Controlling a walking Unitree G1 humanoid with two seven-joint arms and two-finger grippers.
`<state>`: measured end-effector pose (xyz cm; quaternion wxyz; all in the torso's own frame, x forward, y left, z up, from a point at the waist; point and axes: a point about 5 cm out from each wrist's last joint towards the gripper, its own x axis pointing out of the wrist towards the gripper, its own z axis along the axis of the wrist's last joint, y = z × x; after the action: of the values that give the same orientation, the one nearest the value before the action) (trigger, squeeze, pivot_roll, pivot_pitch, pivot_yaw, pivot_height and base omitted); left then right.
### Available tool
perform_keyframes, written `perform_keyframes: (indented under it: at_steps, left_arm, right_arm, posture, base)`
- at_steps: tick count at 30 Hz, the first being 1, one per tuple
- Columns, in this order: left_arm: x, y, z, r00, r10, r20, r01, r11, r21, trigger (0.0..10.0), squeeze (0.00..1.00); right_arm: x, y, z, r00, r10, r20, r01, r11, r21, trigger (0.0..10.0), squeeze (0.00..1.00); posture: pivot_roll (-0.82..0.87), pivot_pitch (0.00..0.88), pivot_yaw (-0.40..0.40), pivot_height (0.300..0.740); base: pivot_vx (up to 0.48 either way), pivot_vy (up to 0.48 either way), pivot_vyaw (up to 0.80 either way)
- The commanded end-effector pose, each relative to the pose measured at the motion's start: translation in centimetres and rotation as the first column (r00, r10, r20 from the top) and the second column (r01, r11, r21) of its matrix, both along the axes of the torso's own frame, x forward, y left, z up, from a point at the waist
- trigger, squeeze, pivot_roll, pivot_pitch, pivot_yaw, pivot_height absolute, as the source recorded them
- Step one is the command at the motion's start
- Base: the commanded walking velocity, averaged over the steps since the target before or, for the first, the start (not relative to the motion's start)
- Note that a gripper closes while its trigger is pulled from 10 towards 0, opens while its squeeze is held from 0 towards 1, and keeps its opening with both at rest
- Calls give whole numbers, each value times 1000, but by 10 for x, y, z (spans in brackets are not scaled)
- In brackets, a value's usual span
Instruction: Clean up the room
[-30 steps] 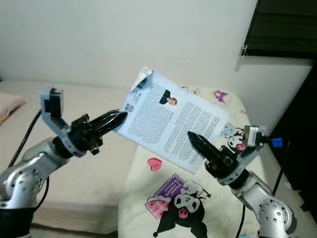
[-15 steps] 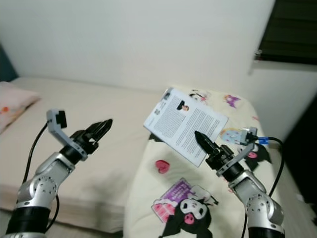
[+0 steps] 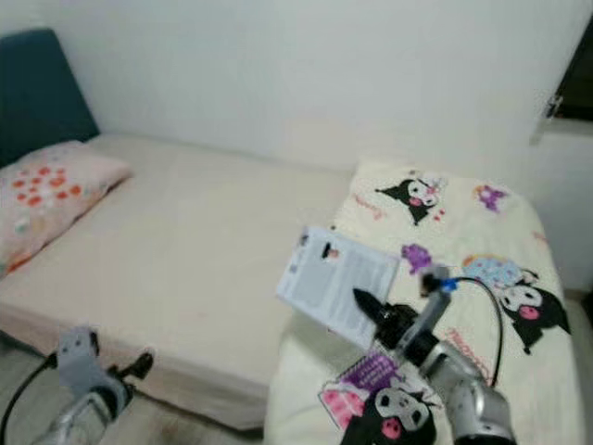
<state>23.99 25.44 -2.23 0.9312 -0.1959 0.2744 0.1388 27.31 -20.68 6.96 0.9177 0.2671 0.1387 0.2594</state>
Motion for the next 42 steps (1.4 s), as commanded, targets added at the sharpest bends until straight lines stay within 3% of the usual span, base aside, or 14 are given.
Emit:
perform_keyframes:
  at_steps: [1,3,6,7,8,11,23,29,30,32,33,39,41,42]
  left_arm:
    - [-9,2,-7,999,9,-39,-8,1000,18,10000,0]
    - [-20,0,-17,995,13,-98,-10,1000,28,10000,0]
    - [-20,0,-17,995,13,-98,-10,1000,28,10000,0]
    - [-35,-2,-30,986,19,-167,-13,999,36,10000,0]
    - [-35,-2,-30,986,19,-167,-13,999,36,10000,0]
    - [-68,-9,-54,946,29,-322,-10,998,60,10000,0]
    - [-84,-17,-63,921,-10,-390,40,997,68,10000,0]
    - [-92,-16,-67,907,-30,-419,69,995,78,10000,0]
    - [-95,-16,-68,900,-44,-433,90,992,85,10000,0]
    - [-97,-16,-69,895,-54,-444,104,991,90,10000,0]
    - [-98,-16,-69,893,-60,-446,111,990,89,10000,0]
    - [-96,-19,-69,896,-74,-438,124,989,86,10000,0]
    - [-96,-19,-69,896,-74,-438,124,989,86,10000,0]
    - [-94,-21,-69,896,-92,-434,138,987,77,10000,0]
  right_arm:
    - [3,1,4,999,5,36,-4,1000,-3,0,0]
    - [1,-1,-2,1000,3,14,-3,1000,-13,0,0]
    - [1,-1,-2,1000,3,14,-3,1000,-13,0,0]
    - [-2,-1,-11,1000,8,-12,-8,1000,-26,0,0]
    - [-2,-1,-11,1000,8,-12,-8,1000,-26,0,0]
    - [-12,-4,-47,989,-23,-147,14,998,-63,0,0]
    - [-58,-13,-109,888,-182,-423,130,980,-149,0,0]
    - [-63,-15,-111,892,-179,-416,132,981,-140,0,0]
    - [-58,-16,-107,906,-172,-386,127,982,-138,4902,0]
    - [-55,-17,-105,916,-166,-365,124,983,-137,4902,0]
    - [-50,-19,-100,925,-175,-338,136,981,-137,10000,0]
    - [-23,-28,-79,944,-229,-236,204,971,-127,10000,0]
    - [-23,-28,-79,944,-229,-236,204,971,-127,10000,0]
    - [-11,-27,-66,965,-212,-155,193,973,-129,10000,0]
  posture:
    - [-85,0,-30,740]
    - [-83,0,-31,740]
    - [-83,0,-31,740]
    - [-86,0,-28,740]
    - [-86,0,-28,740]
    - [-81,0,-26,740]
    - [-56,0,-40,740]
    - [-60,0,-39,740]
    - [-63,0,-37,740]
    - [-62,0,-36,740]
    - [-63,0,-36,740]
    - [-64,0,-32,740]
    - [-64,0,-32,740]
    - [-65,0,-33,740]
  base:
    - [0,0,712]
    - [0,0,712]
    - [0,0,712]
    - [0,0,712]
    - [0,0,712]
    - [0,0,715]
    - [0,0,714]
    - [0,0,712]
    - [322,0,444]
    - [322,0,444]
    - [356,0,0]
    - [371,0,0]
    - [398,0,0]
    - [398,0,0]
